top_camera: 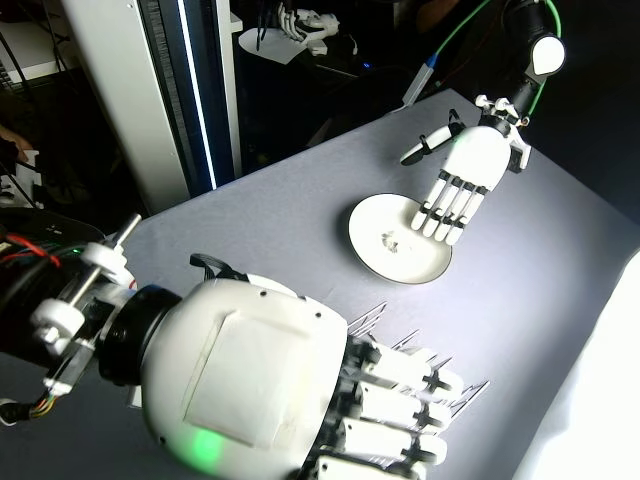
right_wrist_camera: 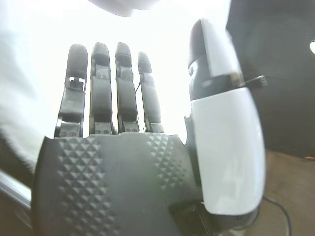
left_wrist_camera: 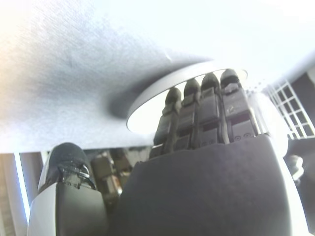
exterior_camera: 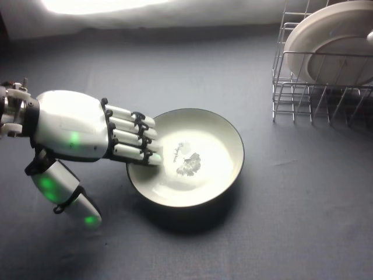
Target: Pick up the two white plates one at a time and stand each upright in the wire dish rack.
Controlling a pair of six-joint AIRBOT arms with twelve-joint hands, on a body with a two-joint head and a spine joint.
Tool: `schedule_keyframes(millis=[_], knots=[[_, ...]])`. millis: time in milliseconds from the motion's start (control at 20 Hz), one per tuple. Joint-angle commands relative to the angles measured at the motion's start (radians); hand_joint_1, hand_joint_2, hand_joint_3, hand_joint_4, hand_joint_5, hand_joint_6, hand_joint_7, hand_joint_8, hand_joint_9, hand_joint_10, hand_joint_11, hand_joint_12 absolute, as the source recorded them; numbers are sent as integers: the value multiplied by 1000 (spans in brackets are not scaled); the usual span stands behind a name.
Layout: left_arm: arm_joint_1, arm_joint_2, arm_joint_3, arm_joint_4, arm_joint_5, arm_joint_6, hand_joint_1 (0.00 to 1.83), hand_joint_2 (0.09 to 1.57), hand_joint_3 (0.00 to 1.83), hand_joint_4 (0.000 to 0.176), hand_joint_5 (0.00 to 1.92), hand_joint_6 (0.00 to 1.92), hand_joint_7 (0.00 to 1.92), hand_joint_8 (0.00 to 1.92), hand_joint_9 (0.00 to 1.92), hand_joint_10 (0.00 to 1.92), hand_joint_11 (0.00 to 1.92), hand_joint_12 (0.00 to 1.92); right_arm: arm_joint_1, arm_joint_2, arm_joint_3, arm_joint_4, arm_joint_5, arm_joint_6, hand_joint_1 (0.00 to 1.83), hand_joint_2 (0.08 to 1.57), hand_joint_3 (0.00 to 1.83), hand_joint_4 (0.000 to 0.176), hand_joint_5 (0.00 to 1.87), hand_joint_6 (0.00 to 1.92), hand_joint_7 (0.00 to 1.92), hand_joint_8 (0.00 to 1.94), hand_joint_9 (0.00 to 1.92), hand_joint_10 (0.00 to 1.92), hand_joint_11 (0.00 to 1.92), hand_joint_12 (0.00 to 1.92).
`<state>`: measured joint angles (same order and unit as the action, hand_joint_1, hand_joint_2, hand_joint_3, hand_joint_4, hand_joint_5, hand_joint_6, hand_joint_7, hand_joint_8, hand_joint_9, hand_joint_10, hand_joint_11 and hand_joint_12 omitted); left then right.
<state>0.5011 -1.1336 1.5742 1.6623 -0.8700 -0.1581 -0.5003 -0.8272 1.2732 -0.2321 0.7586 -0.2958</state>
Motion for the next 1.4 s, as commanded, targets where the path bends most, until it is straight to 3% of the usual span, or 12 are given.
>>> schedule_keyframes(millis=[0,100,400,450,600,850,1050,1350], knots=[[9,0,-2,-27,-18,-10,0,1002,0,0,39,2,28,2,0,0,0,0,23,8,-5,9,130,5,935,935,0,0,6,0,5,0,4,0,0,27],[21,0,-6,-27,-18,-13,0,1003,0,0,26,0,22,0,0,0,0,0,25,8,-22,-73,162,5,968,859,0,0,0,0,0,0,0,0,0,0],[59,-5,-12,-27,-30,-38,0,1009,0,0,25,1,13,0,0,0,0,0,63,7,-89,-414,214,3,1127,823,0,0,0,0,0,0,0,0,0,0],[62,-5,-12,-27,-31,-38,0,1007,0,0,39,5,29,6,4,1,1,0,68,6,-102,-454,214,3,1327,899,9,0,0,0,0,0,0,0,0,0],[68,-5,-13,-27,-34,-38,0,1004,0,0,41,5,20,1,1,0,0,0,88,4,-147,-553,210,3,1361,962,33,0,0,0,0,0,0,0,0,0],[-23,20,-11,-50,-53,-42,0,1006,0,0,44,4,24,3,0,0,0,0,112,2,-215,-588,163,3,1396,946,15,0,0,0,0,0,0,0,0,0],[-105,3,51,-51,-48,-42,0,997,0,0,39,1,24,2,0,0,0,0,111,2,-228,-606,148,2,1414,958,16,0,0,0,0,0,0,0,0,0],[-106,-21,91,-51,-17,-42,0,1007,2,0,13,5,15,6,0,0,0,0,105,3,-228,-606,147,2,1329,903,0,0,0,0,0,0,0,0,0,1]])
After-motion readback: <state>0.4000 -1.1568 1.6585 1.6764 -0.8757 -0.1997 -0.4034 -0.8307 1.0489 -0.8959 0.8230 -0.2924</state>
